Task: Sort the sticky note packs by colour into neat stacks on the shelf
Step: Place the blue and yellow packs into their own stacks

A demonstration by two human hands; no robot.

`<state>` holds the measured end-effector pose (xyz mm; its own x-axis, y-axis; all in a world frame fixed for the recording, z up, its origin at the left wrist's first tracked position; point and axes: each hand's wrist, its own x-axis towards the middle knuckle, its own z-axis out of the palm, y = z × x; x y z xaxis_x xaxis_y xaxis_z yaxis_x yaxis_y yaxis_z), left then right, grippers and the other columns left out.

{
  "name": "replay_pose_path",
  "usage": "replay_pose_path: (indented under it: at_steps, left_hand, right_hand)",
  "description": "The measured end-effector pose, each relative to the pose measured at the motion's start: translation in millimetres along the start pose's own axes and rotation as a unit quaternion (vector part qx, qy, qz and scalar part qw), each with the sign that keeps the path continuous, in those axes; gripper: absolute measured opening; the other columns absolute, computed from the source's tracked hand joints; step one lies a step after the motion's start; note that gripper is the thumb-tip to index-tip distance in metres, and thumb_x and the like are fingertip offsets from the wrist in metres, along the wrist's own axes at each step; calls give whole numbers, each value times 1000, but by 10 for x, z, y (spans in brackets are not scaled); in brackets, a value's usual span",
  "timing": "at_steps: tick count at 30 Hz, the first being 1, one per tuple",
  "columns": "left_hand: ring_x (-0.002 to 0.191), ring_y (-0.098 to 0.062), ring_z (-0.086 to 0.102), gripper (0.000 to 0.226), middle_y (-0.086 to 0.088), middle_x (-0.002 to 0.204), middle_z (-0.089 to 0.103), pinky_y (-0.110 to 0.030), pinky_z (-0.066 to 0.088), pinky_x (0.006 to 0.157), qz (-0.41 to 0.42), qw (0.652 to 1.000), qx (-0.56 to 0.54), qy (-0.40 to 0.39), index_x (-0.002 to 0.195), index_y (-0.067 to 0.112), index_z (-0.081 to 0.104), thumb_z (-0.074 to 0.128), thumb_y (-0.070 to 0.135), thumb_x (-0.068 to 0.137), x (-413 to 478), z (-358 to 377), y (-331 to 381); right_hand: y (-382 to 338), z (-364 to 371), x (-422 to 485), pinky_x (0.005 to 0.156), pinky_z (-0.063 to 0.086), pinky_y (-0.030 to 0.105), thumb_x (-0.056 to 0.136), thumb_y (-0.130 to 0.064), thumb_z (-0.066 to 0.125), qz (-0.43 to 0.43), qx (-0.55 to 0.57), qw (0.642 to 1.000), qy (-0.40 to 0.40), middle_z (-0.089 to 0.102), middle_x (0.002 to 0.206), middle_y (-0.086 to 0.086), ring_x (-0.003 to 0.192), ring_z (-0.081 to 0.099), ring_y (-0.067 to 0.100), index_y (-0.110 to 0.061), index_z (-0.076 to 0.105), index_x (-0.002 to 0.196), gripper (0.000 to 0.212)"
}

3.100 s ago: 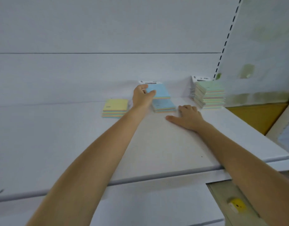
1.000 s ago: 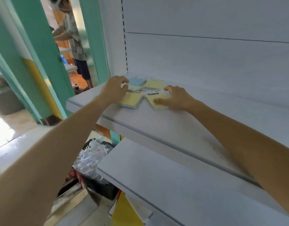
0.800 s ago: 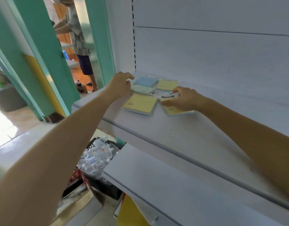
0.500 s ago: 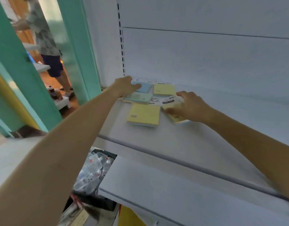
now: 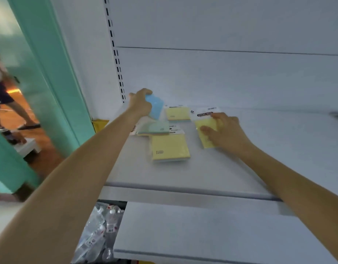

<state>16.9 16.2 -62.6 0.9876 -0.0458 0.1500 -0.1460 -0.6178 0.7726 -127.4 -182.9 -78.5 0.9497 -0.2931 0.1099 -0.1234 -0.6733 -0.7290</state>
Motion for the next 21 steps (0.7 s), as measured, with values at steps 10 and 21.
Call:
replay_pose_path:
  at_steps: [10,21]
  left_hand:
    - [80,-16,47,56,-3,107,47,-15,35,49,64,981,-182,-30,126,15,52,38,-11,79,-235,388,482]
    - [69,-7,42,49,-13,119,50,-12,35,51,142,966,-188,-102,124,12,54,46,-9,80,-1090,1813,1989]
  right_hand:
    - [350,-404,-88,56,45,17,83,6,44,-2,143,989,34,50,110,1,83,52,19,-24,48,128,54]
    - [1727,-2027,-817,57,36,22,80,5,43,38,88,982,161,48,113,-4,79,53,23,-25,51,119,50]
